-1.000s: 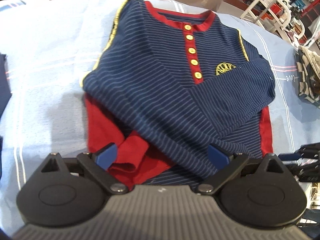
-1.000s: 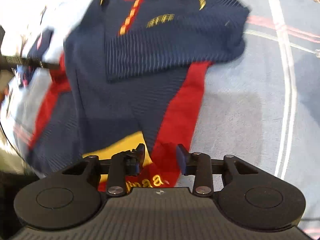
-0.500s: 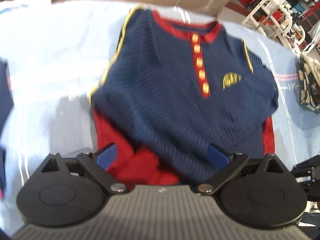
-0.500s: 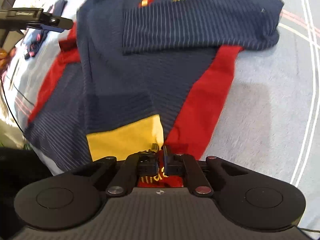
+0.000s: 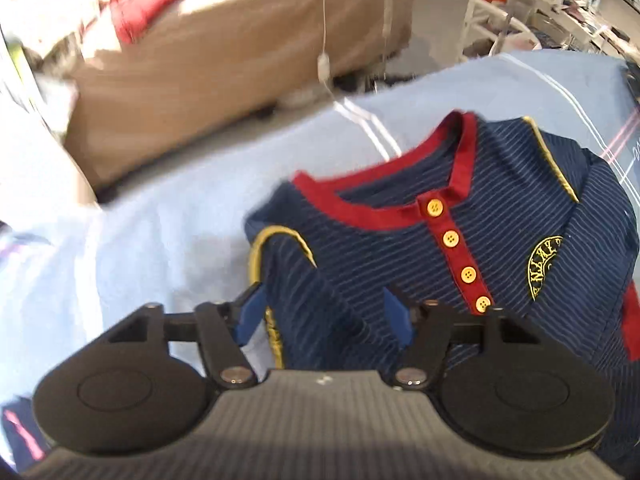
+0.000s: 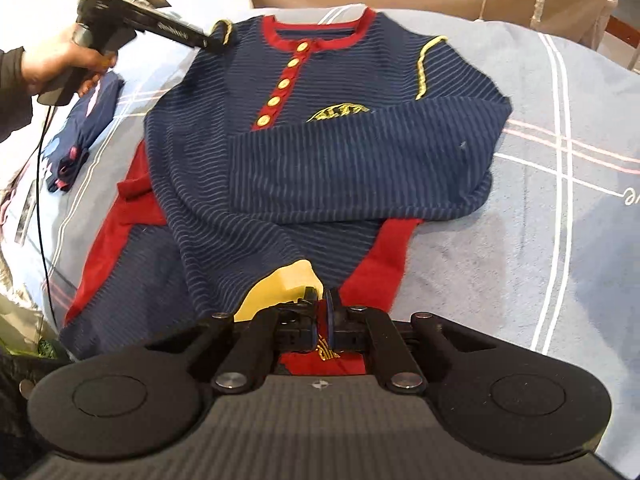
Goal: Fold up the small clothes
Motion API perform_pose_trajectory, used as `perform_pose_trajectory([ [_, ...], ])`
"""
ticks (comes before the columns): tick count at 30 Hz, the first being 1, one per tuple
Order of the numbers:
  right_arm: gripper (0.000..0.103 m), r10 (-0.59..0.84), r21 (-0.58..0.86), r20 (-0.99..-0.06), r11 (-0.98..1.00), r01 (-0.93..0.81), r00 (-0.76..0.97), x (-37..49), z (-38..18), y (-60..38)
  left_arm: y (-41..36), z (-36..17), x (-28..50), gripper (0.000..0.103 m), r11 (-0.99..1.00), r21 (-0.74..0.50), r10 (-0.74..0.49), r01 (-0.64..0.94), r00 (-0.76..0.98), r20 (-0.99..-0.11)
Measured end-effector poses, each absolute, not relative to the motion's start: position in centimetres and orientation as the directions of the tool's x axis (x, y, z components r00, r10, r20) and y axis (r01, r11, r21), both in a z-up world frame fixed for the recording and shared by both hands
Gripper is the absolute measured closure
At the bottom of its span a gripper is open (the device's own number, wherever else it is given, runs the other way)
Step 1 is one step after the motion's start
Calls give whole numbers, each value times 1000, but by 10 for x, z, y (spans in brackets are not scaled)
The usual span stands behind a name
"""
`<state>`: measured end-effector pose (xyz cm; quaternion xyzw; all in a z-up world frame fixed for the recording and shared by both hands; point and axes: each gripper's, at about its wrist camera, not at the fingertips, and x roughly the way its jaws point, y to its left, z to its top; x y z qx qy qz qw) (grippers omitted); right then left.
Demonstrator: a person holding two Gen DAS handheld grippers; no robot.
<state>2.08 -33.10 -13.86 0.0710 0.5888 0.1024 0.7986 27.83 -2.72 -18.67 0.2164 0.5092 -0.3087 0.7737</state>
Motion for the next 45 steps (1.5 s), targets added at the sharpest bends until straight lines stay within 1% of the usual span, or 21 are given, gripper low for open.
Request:
perform_pose_trajectory([
  [2,95,242,235,-927,970,-61,286,24,-141,-335,-33,-202,282,57,720,47,-202,693,273,-940],
  [4,95,239,235,-926,971,-49,291,26,-140,-338,-32,-209,279,78,715,118,-154,689,320,-935],
  [6,95,240,240,-925,970,-35,296,28,-139,-341,-20,-209,281,88,749,112,-159,653,341,-927],
  [8,95,241,247,-923,969,-16,299,30,-139,-345,-3,-204,290,89,786,30,-199,617,299,-933],
  [11,95,249,258,-915,966,-15,316,36,-136,-347,23,-198,310,89,814,-18,-219,581,277,-936],
  [12,95,258,267,-910,964,-18,325,40,-134,-348,38,-200,323,89,844,-50,-224,534,267,-937],
  [15,95,241,240,-910,970,-48,336,54,-132,-348,92,-215,366,91,945,5,-90,328,274,-957],
  [17,95,216,205,-918,976,-67,332,66,-135,-351,128,-210,380,91,975,-96,-150,202,271,-951],
  [19,95,199,183,-927,980,-82,319,76,-139,-356,141,-191,375,87,953,-213,-276,216,325,-904],
  [22,95,180,152,-943,981,-117,281,82,-141,-360,116,-169,352,61,851,-300,-437,431,263,-860],
  [23,95,182,153,-949,980,-129,258,82,-142,-362,101,-164,342,56,802,-317,-479,506,228,-848],
  [25,95,166,135,-962,979,-153,217,77,-145,-364,71,-159,322,42,693,-341,-551,635,161,-819],
  [26,94,161,132,-966,980,-150,203,74,-148,-366,54,-160,314,40,648,-334,-555,685,124,-822],
  [27,94,162,138,-968,981,-137,190,72,-152,-369,37,-165,308,40,611,-307,-535,730,94,-840],
  [30,91,174,161,-965,983,-84,193,72,-161,-376,0,-189,295,40,534,-188,-384,824,38,-922],
  [32,87,178,168,-961,984,-66,211,73,-163,-376,-7,-198,291,39,485,-148,-322,862,19,-947],
  [36,83,180,175,-956,984,-40,232,74,-165,-378,-6,-193,274,36,361,-50,-286,931,60,-957],
  [39,78,190,190,-953,982,-22,234,75,-169,-380,-7,-187,281,36,226,-57,-326,973,21,-945],
  [41,76,198,202,-953,979,-5,228,77,-171,-381,-11,-181,284,35,123,-18,-348,992,26,-937],
  [42,75,201,207,-953,978,2,227,78,-172,-381,-13,-181,287,27,76,-8,-342,997,19,-939],
  [45,75,200,206,-953,978,6,226,78,-172,-382,-23,-191,299,25,-30,-41,-250,999,-47,-967],
])
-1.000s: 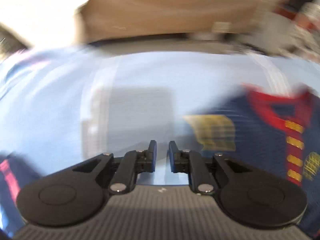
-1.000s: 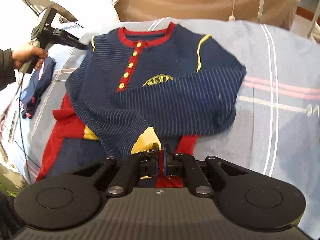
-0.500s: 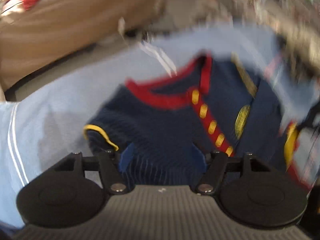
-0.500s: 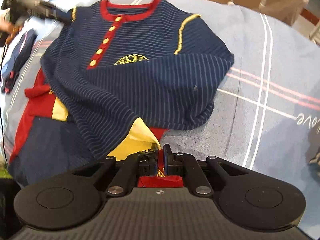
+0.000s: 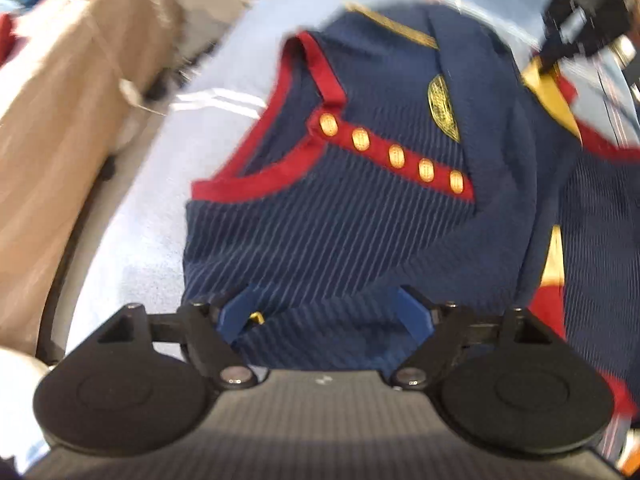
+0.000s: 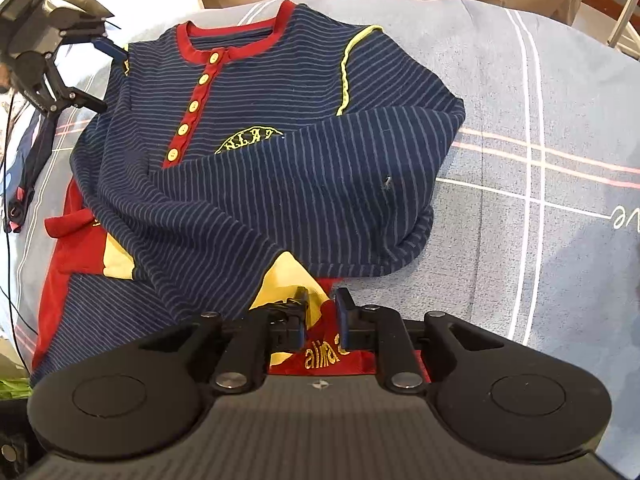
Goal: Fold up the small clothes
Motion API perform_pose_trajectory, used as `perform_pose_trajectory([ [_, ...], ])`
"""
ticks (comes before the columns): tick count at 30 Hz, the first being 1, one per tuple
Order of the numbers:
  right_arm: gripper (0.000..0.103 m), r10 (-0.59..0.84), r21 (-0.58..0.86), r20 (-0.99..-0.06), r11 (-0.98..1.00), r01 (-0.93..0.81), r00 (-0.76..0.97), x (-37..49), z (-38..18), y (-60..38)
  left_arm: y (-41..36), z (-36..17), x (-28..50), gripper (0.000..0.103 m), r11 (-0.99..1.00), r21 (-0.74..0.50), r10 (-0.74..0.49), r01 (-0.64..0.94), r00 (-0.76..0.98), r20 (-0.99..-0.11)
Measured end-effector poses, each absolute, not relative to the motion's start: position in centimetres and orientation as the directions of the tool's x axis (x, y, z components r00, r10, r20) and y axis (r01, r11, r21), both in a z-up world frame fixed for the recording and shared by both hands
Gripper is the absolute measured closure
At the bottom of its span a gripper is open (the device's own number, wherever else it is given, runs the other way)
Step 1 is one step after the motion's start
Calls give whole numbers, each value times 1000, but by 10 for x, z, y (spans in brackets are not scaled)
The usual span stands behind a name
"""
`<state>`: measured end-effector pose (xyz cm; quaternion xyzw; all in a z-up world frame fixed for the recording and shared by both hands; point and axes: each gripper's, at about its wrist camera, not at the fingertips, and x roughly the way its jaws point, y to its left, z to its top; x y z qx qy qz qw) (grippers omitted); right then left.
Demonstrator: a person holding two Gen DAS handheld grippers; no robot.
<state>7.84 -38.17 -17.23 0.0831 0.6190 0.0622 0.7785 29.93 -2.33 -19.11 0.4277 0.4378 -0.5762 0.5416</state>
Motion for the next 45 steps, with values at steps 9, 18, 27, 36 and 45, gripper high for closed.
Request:
perform_pose_trajectory([
  [9,67,206,228,-950,971,70,234,77,-177,-387,-31,-214,312,87,-176,-141,-30,974,-148,-989],
  [18,67,221,238,-946,970,44,235,81,-175,-384,-27,-214,317,73,-195,-96,-27,976,-103,-994],
  [27,31,204,227,-947,972,67,246,84,-173,-392,-29,-213,321,101,-215,-89,32,973,-84,-996],
  [36,3,182,186,-957,983,-4,225,70,-167,-398,35,-218,383,102,-49,54,151,997,61,-987],
  [45,10,199,201,-959,980,-7,200,72,-182,-396,19,-164,335,21,-170,-78,-194,982,-111,-975],
])
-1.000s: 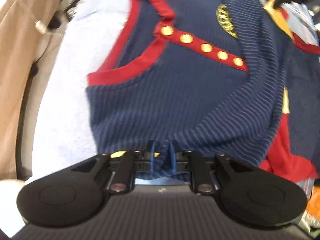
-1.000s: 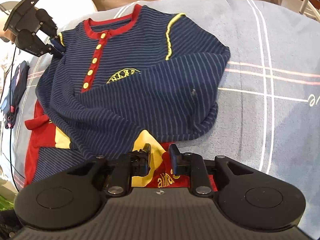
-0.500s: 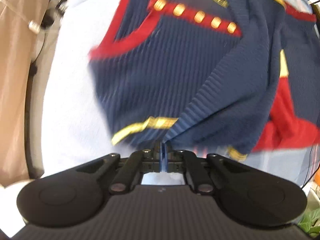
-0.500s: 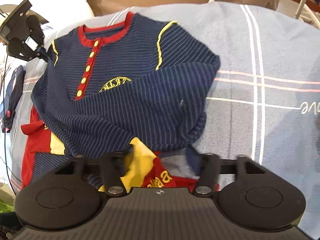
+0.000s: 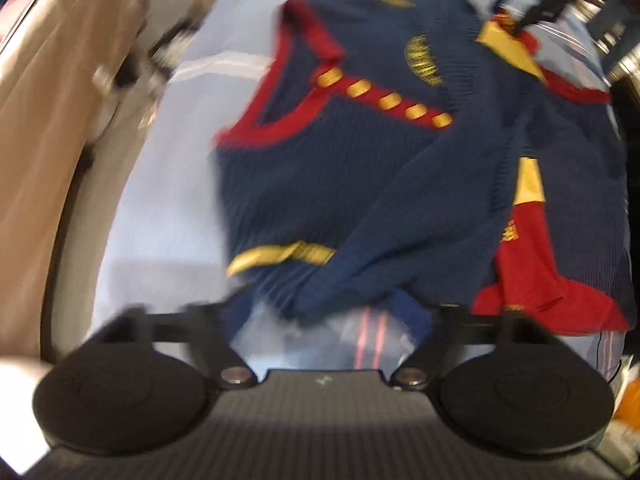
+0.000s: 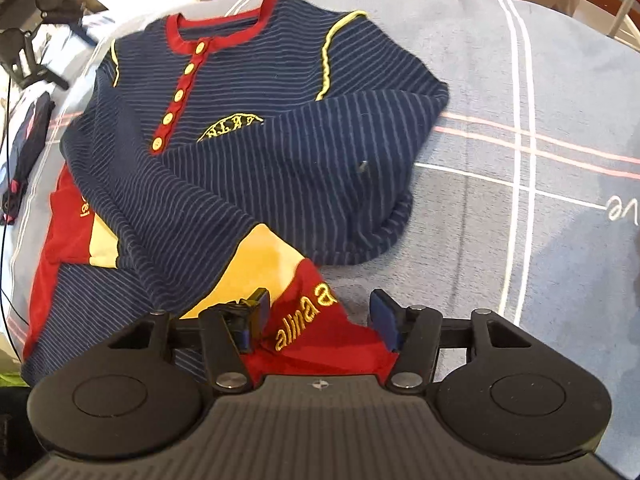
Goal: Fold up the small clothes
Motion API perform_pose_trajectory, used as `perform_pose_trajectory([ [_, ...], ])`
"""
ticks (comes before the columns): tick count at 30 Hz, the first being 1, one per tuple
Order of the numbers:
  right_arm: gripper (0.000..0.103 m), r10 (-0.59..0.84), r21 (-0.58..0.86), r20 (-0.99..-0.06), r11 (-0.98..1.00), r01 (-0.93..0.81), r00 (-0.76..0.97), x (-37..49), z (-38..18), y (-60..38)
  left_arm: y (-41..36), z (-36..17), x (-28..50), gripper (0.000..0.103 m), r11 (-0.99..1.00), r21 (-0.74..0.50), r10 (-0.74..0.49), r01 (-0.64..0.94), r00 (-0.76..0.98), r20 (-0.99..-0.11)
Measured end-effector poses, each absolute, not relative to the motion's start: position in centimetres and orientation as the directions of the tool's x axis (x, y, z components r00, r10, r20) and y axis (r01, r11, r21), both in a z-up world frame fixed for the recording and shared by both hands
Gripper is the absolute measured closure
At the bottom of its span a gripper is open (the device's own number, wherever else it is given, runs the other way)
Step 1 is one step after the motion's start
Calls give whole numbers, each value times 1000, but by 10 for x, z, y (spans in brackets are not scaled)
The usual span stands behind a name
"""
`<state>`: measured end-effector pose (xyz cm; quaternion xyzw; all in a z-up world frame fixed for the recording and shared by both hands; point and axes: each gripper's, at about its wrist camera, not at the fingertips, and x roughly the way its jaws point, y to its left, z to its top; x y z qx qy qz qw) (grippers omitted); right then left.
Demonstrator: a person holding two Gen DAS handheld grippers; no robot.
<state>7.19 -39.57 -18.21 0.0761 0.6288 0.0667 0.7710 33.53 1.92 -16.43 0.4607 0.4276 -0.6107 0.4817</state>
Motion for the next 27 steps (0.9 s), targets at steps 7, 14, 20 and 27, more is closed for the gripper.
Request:
perform_pose_trajectory([
  [7,10,204,208,-959,978,1,195,70,-181,-389,-11,-205,313,52,-230,-144,-50,963,-160,-986],
  [14,10,223,231,-955,973,22,194,62,-181,-387,-25,-220,323,55,-209,-201,1,957,-205,-979],
  [20,10,216,228,-954,973,35,206,67,-181,-387,-23,-220,320,99,-273,-186,110,944,-162,-981],
  [27,7,204,205,-956,979,-21,209,83,-182,-387,10,-211,352,99,-177,-129,104,976,-112,-988],
])
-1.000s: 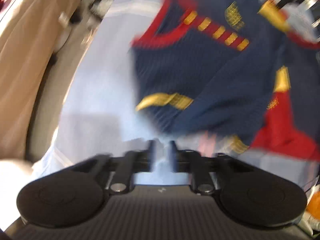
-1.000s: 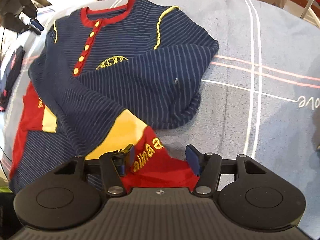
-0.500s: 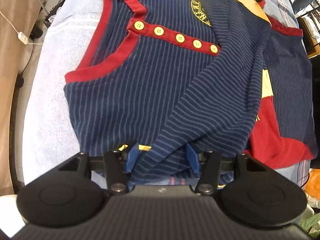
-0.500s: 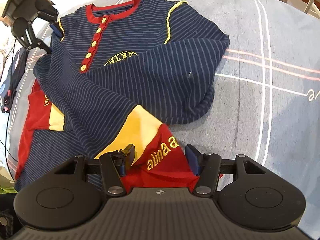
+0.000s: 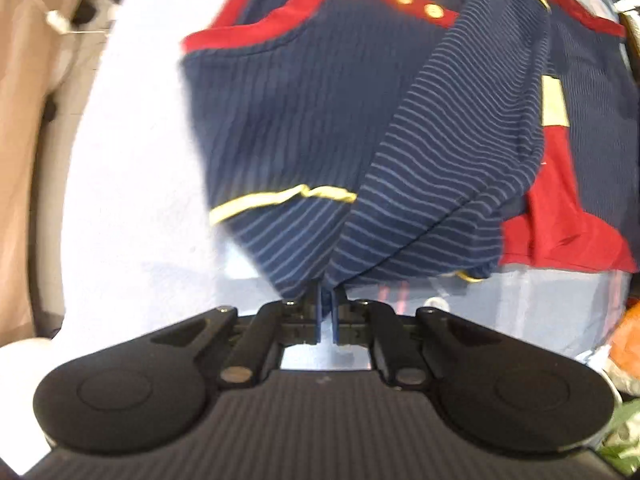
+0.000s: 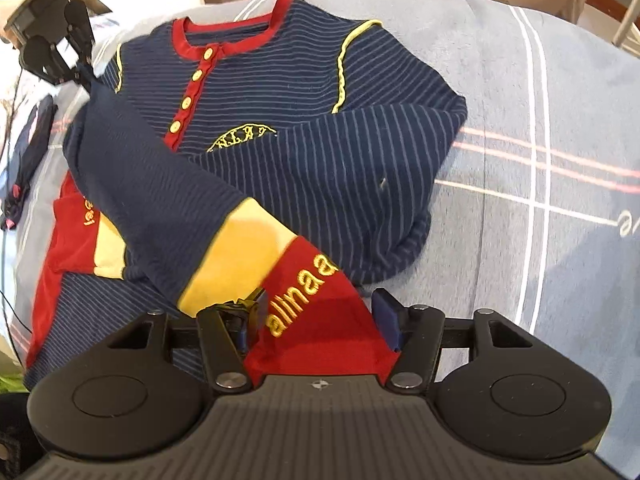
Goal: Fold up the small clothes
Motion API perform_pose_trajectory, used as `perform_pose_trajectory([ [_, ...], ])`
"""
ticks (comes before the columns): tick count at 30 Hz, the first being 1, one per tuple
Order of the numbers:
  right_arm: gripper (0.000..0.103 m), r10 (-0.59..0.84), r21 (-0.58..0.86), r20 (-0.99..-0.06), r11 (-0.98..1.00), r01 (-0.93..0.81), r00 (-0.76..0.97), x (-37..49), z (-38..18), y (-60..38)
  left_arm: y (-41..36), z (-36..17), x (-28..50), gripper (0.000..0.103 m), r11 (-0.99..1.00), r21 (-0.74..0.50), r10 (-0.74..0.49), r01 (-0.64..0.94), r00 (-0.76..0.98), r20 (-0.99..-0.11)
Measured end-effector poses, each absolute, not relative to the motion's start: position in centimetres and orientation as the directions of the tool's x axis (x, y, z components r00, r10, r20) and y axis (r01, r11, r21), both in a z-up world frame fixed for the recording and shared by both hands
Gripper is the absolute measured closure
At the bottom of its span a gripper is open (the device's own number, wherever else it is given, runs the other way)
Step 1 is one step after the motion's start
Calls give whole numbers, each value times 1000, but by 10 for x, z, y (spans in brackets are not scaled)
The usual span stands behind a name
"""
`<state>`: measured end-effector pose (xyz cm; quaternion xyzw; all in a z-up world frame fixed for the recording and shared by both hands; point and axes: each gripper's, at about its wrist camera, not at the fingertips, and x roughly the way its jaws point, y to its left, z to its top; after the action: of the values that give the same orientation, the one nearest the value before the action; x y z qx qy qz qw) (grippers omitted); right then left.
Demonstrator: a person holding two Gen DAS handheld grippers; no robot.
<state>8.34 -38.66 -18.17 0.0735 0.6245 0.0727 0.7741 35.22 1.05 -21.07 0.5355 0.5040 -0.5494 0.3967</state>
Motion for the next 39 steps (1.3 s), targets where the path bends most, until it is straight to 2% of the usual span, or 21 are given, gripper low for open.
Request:
perform_pose_trajectory([
  [4,7,202,194,-963,979,-60,181,94,-191,-382,21,-209,348,96,-185,-101,85,977,-86,-993],
  [6,22,184,174,-968,982,-72,171,98,-195,-379,28,-210,344,96,-162,-94,72,982,-83,-994],
  [8,33,179,163,-970,981,-108,164,100,-197,-374,32,-208,338,93,-137,-65,39,988,-60,-997],
  [9,35,161,141,-974,981,-130,160,100,-199,-370,37,-205,338,86,-104,-70,22,992,-69,-997],
  [10,34,141,119,-978,982,-144,156,100,-200,-367,41,-202,336,55,-78,-82,0,994,-82,-997],
  [11,26,132,109,-978,984,-145,160,99,-199,-365,47,-198,335,34,-60,-69,-17,996,-70,-997],
  [12,15,123,101,-978,986,-131,167,98,-197,-365,54,-195,331,6,-47,-36,-33,998,-37,-999],
  [13,11,116,97,-976,989,-110,183,95,-193,-366,63,-191,328,1,-35,-5,-52,999,-6,-999],
  [17,3,106,107,-952,994,-11,287,74,-168,-378,104,-175,325,1,146,8,-128,989,27,-991],
  [21,3,136,160,-937,986,48,323,45,-153,-381,140,-157,306,1,396,-96,-287,913,24,-958],
  [26,0,140,204,-917,969,137,375,6,-144,-378,159,-151,232,1,562,-251,-474,788,59,-879],
  [29,0,132,203,-921,966,160,367,-9,-145,-367,155,-160,187,4,578,-271,-478,770,51,-877],
  [31,0,149,220,-921,962,163,360,-16,-145,-358,156,-173,159,12,601,-308,-477,738,21,-879],
  [34,0,143,203,-939,965,168,313,-32,-151,-348,162,-192,124,12,657,-397,-486,641,-43,-873],
  [39,0,174,250,-941,935,251,290,-72,-156,-355,185,-217,59,10,712,-422,-478,562,-52,-877],
])
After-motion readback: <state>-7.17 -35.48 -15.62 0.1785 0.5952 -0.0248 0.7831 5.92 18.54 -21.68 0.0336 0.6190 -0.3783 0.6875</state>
